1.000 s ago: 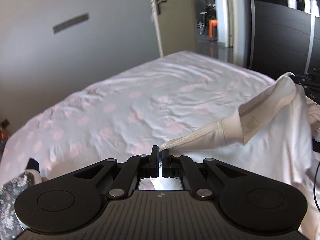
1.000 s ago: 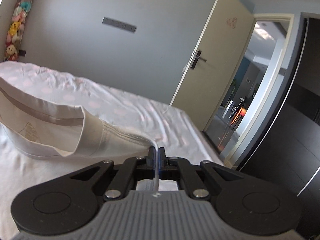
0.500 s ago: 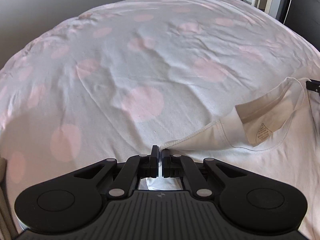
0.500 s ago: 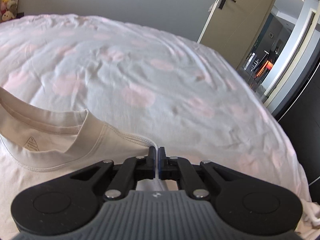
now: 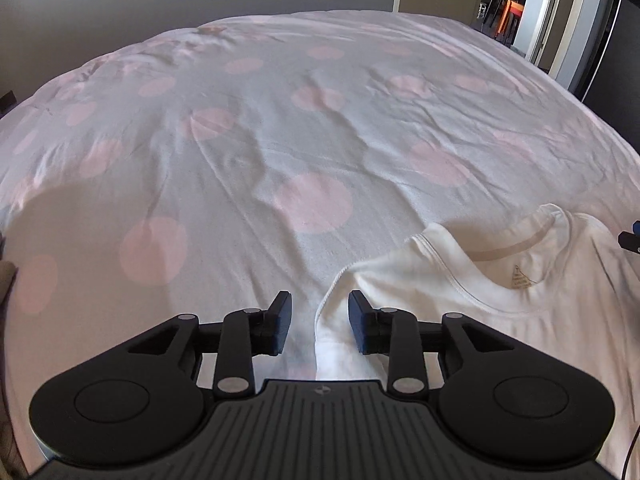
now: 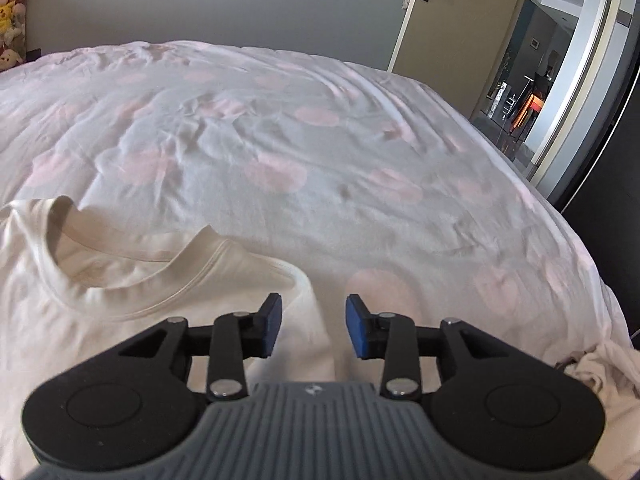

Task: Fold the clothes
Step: 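Smooth the laid t-shirt with the left gripper, then withdraw both tools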

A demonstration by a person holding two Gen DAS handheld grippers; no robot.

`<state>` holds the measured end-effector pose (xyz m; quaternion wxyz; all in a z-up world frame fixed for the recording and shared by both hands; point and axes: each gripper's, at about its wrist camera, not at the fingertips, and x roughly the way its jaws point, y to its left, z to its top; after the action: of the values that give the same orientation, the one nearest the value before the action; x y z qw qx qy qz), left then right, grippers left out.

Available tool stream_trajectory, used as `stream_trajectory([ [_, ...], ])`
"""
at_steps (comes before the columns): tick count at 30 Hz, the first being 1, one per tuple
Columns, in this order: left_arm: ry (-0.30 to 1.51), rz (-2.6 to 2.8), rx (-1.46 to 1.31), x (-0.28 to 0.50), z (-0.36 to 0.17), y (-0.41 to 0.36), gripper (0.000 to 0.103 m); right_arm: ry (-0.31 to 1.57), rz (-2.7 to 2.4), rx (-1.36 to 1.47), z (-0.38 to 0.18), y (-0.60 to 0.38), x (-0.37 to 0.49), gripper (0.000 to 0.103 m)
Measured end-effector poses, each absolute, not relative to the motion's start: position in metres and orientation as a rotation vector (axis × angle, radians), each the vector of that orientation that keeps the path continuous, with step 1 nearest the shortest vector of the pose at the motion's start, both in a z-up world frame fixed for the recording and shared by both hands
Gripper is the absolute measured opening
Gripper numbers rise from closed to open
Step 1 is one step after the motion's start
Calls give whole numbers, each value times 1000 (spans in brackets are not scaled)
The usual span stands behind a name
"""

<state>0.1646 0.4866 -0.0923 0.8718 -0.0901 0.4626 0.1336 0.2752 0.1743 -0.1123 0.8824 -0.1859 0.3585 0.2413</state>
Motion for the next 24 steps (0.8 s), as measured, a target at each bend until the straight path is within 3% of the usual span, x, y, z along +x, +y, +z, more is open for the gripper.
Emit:
stream_trajectory([
  [8,1004,288,-257,78,-89,471,29,757,542,-277,-82,128,178,39],
  [19,1020,344,-561,32,-141,478,28,720,471,-134,-104,51,76,41],
  [21,1007,364,-571,33,-141,476,10,722,456,-104,-114,38,72,41],
  [24,1012,416,-579,37,-137,476,1,733,442,-116,-130,26,71,40],
])
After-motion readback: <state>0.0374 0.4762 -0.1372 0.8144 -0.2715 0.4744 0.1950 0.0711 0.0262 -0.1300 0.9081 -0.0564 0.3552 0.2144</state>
